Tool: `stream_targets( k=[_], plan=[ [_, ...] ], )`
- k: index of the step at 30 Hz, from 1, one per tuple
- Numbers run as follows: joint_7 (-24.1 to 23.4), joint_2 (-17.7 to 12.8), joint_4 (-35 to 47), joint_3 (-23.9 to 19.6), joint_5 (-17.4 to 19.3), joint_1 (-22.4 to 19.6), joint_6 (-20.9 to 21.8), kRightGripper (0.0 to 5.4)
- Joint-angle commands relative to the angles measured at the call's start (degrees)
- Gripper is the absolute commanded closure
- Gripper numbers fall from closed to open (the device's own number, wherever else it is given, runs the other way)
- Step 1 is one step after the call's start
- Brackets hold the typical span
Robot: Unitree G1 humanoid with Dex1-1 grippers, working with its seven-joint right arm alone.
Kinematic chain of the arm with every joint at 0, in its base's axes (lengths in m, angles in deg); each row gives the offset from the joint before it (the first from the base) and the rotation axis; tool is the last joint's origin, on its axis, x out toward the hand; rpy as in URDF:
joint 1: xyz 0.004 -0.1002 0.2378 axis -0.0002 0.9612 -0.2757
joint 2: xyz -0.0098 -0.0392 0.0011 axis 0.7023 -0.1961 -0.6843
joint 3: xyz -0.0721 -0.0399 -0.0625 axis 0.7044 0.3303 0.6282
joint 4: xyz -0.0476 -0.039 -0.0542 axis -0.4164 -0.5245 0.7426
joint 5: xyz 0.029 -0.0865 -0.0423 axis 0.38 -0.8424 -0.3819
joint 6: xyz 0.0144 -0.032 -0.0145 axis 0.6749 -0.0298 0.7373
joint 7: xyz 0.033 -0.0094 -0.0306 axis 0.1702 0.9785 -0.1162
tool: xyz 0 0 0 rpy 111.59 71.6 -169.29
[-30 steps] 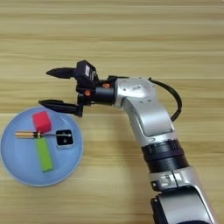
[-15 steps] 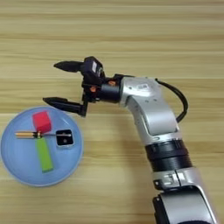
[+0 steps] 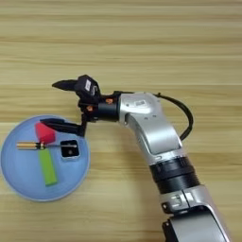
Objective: Move the objects on the table
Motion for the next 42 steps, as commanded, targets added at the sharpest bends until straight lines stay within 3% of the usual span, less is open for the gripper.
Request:
stream_targets(
  k=[1,19,42],
  plan=[
    [-3.2,0.7,0.1,1.2,-2.0,-3.3,1.0,0.05],
    [-10.6,4.4,-12.6,6.5,-13.1,-4.4,7.0,0.05],
    [-9.9,6.8,-14.9,8.4,-14.5,-4.1,8.3,0.05]
  ],
)
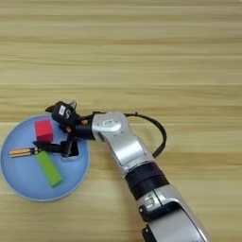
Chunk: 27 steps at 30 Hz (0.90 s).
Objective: Move the objects on the table
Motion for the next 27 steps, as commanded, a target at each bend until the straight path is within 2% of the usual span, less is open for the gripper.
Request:
stream_targets(
  k=[1,21,27],
  plan=[
    [-1.2,-0.1,0.9,-0.3,-0.4,-3.7,0.9,0.05],
    [0.3,-0.4,-0.1,0.5,-1.3,-4.7,-0.2,2.24],
    [0.5,-0.4,0.3,0.2,-0.9,-4.7,-0.2,2.35]
  ],
)
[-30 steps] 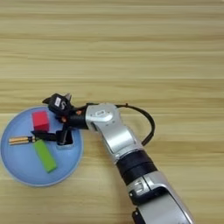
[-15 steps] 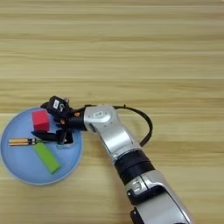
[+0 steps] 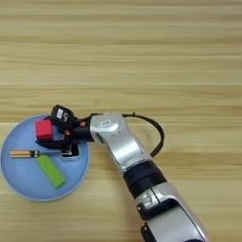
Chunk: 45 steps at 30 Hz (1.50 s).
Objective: Move the objects on the table
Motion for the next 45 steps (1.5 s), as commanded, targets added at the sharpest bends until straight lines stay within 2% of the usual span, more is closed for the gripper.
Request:
stream_targets(
  k=[1,7,16,22,34,45],
  plan=[
    [-1.1,-0.5,2.5,-1.2,0.4,-3.7,0.5,2.36],
    [-0.9,-0.5,4.2,-2.3,2.0,-4.0,-0.5,2.37],
    [0.0,-1.0,9.3,-7.6,7.4,-6.4,-5.5,2.40],
    [-1.0,-1.8,8.0,-10.9,9.1,-9.0,-6.2,2.40],
    [-4.8,-4.4,-6.0,-18.2,9.0,-16.5,-1.6,2.40],
    [-10.1,-5.4,-26.4,-18.5,4.2,-21.6,8.0,2.40]
  ],
)
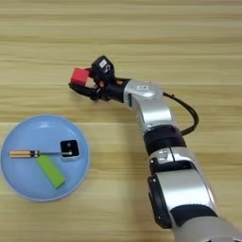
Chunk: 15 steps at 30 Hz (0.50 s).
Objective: Move the objects on the table
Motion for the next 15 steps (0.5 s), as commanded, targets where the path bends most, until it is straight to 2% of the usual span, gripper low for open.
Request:
stream_targets(
  k=[1,7,15],
  plan=[
    [-3.7,-1.4,-6.0,-0.5,-1.8,-7.2,5.1,2.40],
    [-7.0,-1.0,-16.1,0.0,-5.0,-9.1,9.7,2.40],
    [-8.7,-0.7,-22.6,0.4,-7.2,-10.2,12.9,2.40]
  ],
)
